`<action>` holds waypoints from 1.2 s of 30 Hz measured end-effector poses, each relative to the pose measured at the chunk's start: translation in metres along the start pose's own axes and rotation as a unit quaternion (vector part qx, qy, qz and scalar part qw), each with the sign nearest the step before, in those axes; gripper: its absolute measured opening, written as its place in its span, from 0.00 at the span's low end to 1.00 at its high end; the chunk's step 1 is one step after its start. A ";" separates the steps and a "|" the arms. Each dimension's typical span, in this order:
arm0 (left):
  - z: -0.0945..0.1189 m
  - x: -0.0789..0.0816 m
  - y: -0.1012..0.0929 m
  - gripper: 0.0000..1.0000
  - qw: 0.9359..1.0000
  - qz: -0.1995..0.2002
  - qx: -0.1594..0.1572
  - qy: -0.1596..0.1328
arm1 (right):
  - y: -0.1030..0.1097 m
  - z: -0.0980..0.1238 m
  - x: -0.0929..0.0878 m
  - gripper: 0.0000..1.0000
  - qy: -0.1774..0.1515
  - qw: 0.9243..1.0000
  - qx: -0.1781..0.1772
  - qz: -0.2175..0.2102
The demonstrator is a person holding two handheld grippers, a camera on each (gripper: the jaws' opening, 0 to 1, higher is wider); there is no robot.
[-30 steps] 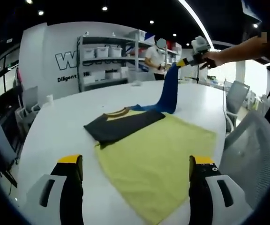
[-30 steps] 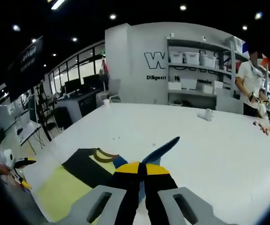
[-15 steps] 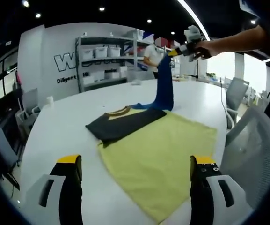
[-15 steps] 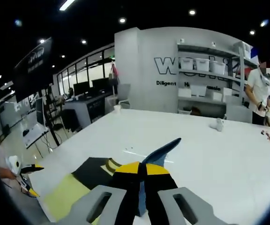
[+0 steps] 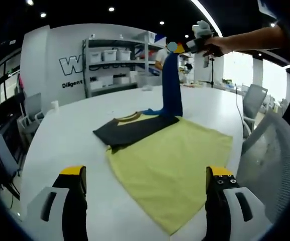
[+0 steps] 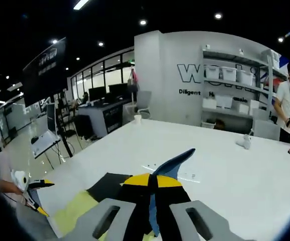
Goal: Fold the garment on the visible template until the final outline fits inside the template.
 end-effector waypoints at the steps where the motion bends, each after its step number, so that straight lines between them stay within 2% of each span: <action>1: 0.001 0.000 0.000 0.98 1.000 -0.001 0.001 0.000 | 0.003 -0.001 0.000 0.00 0.001 1.000 0.002 0.003; 20: 0.013 -0.005 0.004 0.97 1.000 0.002 0.016 -0.003 | 0.059 -0.036 -0.012 0.00 0.026 0.998 0.052 0.013; 29: 0.018 -0.004 0.010 0.97 1.000 0.008 0.030 -0.005 | 0.068 -0.060 -0.018 0.00 0.038 0.997 0.066 0.015; 36: 0.021 -0.004 0.010 0.97 0.999 0.015 0.035 -0.004 | 0.073 -0.079 -0.032 0.00 0.048 0.996 0.069 -0.018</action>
Point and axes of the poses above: the point that each gripper's makers call its tool centre point, and the gripper's own axes: z roughly backward along the fingers, y roughly to its left, x roughly out of its top, the point moved 2 cm from there along z, roughly backward along the fingers, and after that the axes turned 1 degree about -y, right-handed, at the moved point
